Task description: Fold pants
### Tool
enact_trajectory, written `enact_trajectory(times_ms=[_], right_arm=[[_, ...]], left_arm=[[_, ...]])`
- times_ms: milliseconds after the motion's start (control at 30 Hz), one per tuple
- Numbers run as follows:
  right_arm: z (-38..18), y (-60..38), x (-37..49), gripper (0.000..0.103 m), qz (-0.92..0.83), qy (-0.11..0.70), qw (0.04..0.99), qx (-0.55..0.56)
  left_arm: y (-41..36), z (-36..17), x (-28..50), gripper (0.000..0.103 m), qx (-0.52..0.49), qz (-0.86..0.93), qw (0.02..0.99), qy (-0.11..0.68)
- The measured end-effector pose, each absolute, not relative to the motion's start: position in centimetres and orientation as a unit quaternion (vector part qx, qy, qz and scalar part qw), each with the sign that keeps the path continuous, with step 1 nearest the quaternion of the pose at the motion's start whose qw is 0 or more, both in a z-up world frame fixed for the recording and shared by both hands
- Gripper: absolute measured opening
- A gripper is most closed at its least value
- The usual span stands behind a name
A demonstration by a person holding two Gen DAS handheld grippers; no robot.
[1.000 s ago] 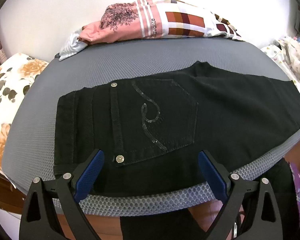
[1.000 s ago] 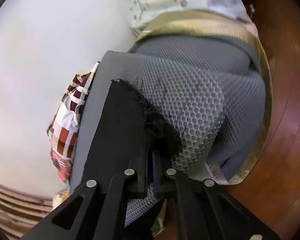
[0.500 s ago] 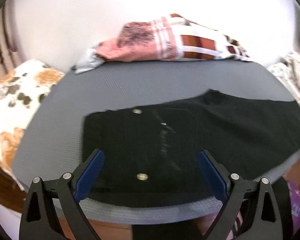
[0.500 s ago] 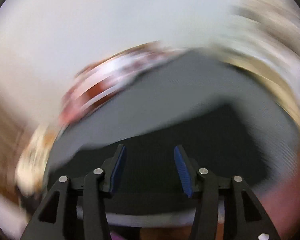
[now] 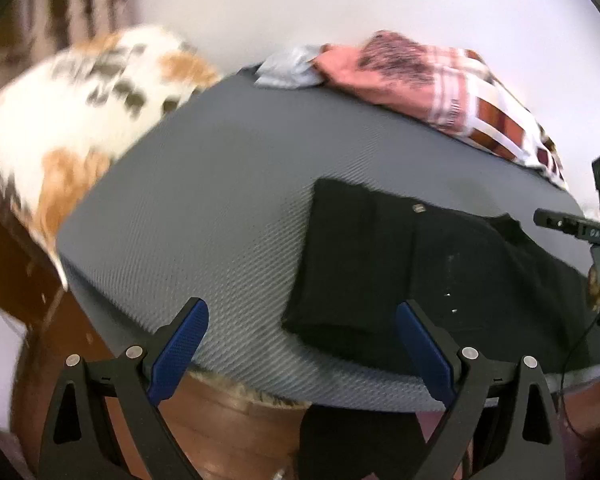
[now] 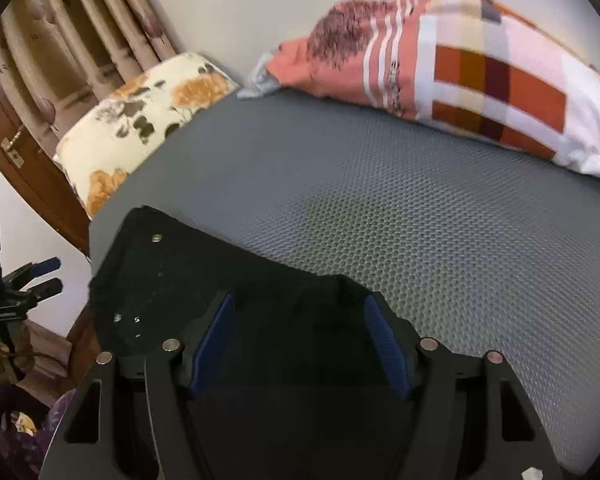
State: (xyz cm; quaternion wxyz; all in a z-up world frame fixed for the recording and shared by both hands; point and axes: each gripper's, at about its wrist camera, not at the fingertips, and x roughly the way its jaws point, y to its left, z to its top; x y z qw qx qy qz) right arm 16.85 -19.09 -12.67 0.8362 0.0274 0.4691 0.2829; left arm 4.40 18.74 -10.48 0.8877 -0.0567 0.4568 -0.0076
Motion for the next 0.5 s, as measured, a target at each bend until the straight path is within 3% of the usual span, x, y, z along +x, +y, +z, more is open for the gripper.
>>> enact_trajectory(times_ms=[33, 100, 267, 400, 500], right_arm=[[-13.5, -18.9, 17.6, 0.059, 0.282, 0.48, 0.83, 0.026], [-14.7, -18.2, 18.2, 0.042, 0.274, 0.5, 0.821, 0.014], [-16.9, -17.6, 18.4, 0.03, 0.269, 0.528, 0.806, -0.009], [-16.3, -17.7, 18.5, 0.01, 0.259, 0.502, 0.825, -0.005], [-16.0, -17.5, 18.8, 0.006, 0.238, 0.489, 0.839, -0.019]], left_arm=[[19.7, -11.0, 4.4, 0.095, -0.076, -0.003, 0.882, 0.465], [20.7, -11.7, 4.6, 0.095, -0.102, 0.001, 0.875, 0.474], [21.4, -12.8, 5.0, 0.095, -0.125, 0.003, 0.863, 0.489], [20.2, -12.9, 5.1, 0.095, -0.081, 0.011, 0.868, 0.49], [19.8, -12.5, 5.0, 0.095, -0.035, 0.037, 0.876, 0.48]])
